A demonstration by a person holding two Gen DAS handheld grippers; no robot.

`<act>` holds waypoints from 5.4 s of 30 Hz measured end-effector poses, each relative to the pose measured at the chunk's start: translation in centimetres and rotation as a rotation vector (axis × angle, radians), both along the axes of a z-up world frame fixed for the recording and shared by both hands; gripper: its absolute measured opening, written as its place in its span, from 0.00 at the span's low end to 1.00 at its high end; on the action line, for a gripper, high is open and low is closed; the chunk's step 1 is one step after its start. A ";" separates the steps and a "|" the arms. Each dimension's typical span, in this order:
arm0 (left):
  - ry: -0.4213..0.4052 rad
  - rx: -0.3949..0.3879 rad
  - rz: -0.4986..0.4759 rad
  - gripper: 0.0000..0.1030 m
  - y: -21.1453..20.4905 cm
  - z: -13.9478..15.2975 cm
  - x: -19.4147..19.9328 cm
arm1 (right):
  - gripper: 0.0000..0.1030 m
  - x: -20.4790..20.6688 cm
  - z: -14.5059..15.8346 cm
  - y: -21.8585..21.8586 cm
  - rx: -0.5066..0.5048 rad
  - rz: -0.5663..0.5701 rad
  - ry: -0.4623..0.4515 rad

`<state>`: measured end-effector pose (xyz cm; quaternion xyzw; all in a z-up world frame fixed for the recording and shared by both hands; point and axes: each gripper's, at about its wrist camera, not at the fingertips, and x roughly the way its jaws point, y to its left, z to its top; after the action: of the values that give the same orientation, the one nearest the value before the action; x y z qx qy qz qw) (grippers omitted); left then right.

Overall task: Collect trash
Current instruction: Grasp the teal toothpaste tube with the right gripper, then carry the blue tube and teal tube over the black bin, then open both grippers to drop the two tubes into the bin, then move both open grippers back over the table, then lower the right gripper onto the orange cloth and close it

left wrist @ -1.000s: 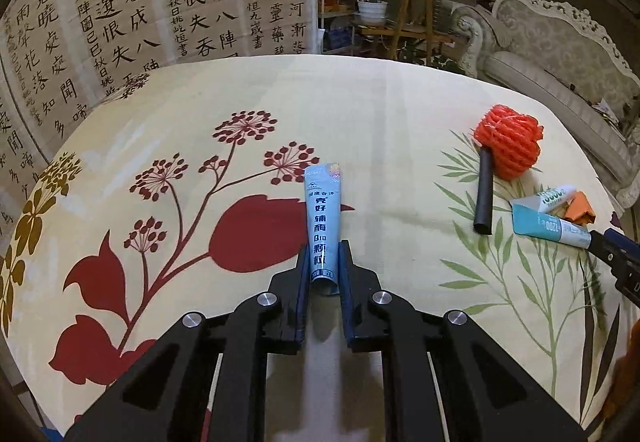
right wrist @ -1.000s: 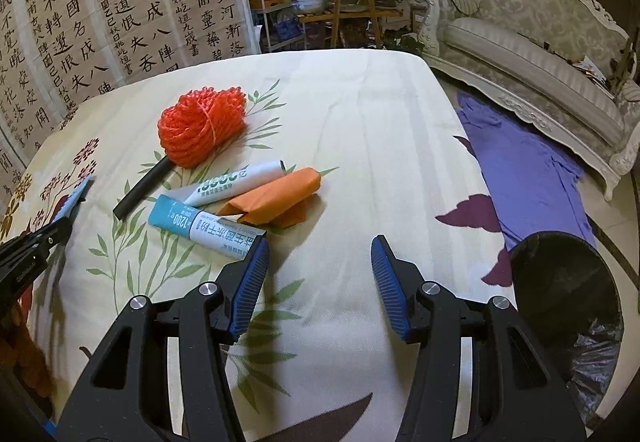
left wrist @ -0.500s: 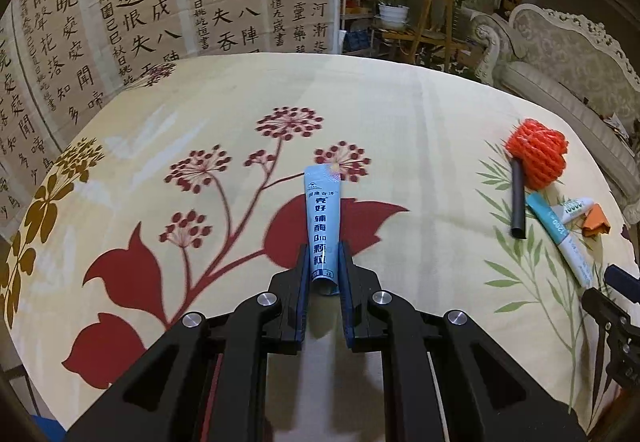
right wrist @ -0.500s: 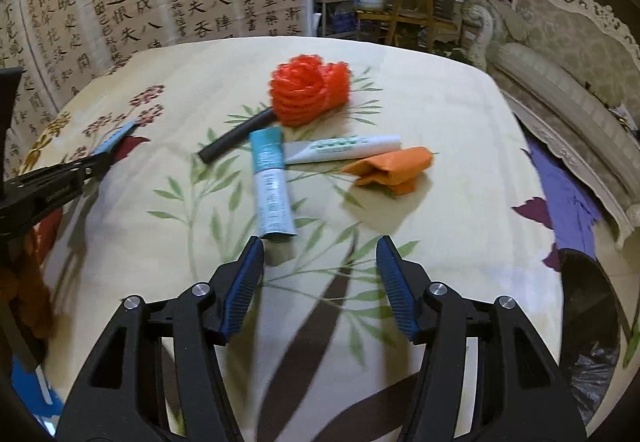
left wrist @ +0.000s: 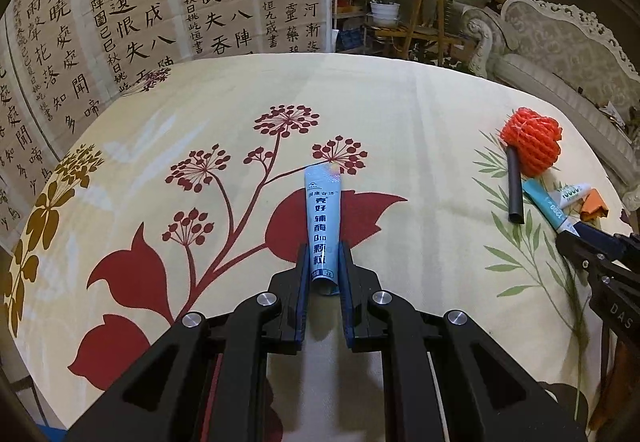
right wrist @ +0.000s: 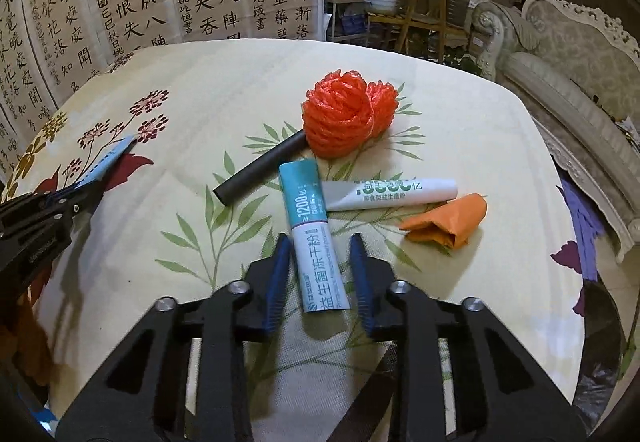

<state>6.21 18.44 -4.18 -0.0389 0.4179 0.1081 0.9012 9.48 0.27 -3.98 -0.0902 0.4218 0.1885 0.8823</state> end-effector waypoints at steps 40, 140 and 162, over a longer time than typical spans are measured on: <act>-0.140 -0.056 -0.410 0.14 -18.9 2.8 -2.5 | 0.14 -8.7 3.0 -20.7 0.047 -0.461 -0.150; -0.001 -0.055 -0.126 0.67 -7.4 0.0 2.3 | 0.58 2.8 -0.1 -8.1 0.062 -0.345 0.013; -0.004 -0.066 -0.119 0.68 -7.1 -0.1 2.5 | 0.43 4.3 -0.2 -8.0 0.037 -0.357 0.007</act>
<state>8.75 11.31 -4.25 -0.0437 0.4208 0.0404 0.9052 13.79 -7.72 -4.20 0.0033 0.4308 0.0368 0.9017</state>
